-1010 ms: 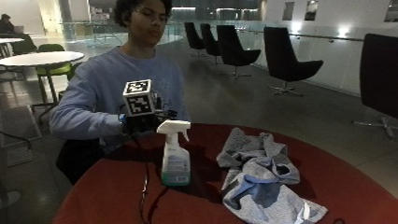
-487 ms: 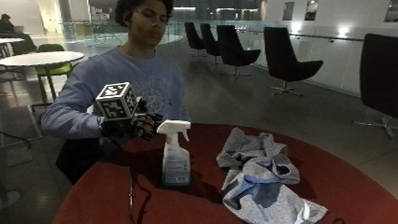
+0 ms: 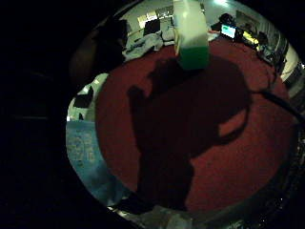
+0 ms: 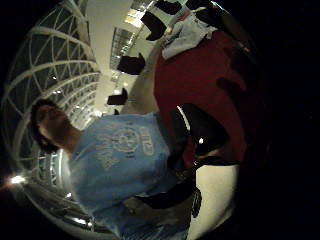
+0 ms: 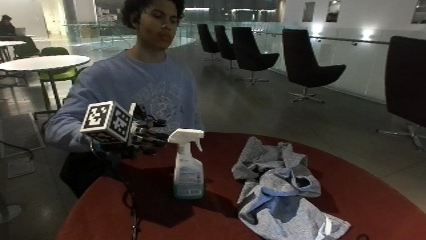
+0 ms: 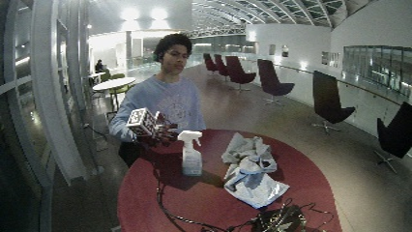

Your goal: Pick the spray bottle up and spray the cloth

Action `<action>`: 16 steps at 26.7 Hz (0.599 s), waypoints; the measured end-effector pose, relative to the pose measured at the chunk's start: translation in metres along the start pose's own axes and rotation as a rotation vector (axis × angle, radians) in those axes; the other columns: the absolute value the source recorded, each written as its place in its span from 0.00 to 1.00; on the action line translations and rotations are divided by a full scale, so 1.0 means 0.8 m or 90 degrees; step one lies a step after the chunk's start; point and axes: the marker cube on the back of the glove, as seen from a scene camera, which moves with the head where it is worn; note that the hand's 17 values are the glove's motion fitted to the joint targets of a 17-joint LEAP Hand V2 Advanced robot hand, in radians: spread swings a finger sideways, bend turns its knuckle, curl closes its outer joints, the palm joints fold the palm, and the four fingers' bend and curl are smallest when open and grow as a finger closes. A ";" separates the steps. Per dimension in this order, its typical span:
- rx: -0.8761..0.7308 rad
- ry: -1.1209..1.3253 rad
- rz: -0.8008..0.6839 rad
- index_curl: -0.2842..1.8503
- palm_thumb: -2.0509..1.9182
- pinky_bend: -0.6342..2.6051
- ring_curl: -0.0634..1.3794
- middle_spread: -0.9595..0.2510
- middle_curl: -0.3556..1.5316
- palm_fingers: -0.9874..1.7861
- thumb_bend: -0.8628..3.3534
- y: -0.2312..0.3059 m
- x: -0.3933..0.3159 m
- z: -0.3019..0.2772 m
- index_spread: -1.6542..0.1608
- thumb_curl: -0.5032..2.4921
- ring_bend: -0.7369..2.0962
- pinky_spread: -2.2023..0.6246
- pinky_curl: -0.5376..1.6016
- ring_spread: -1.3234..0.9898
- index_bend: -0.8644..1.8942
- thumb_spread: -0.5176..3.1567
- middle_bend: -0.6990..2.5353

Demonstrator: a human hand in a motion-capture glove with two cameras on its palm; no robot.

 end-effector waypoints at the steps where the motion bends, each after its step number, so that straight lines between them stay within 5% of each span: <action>1: 0.009 -0.032 0.006 0.25 0.68 0.31 0.24 0.77 0.36 0.54 0.23 -0.002 0.004 -0.004 0.68 0.28 0.37 0.85 0.41 0.57 0.36 0.46 0.27; 16: 0.087 -0.244 0.185 0.27 0.69 0.30 0.24 0.78 0.37 0.56 0.21 -0.041 0.090 -0.033 0.69 0.28 0.36 0.84 0.41 0.57 0.37 0.45 0.27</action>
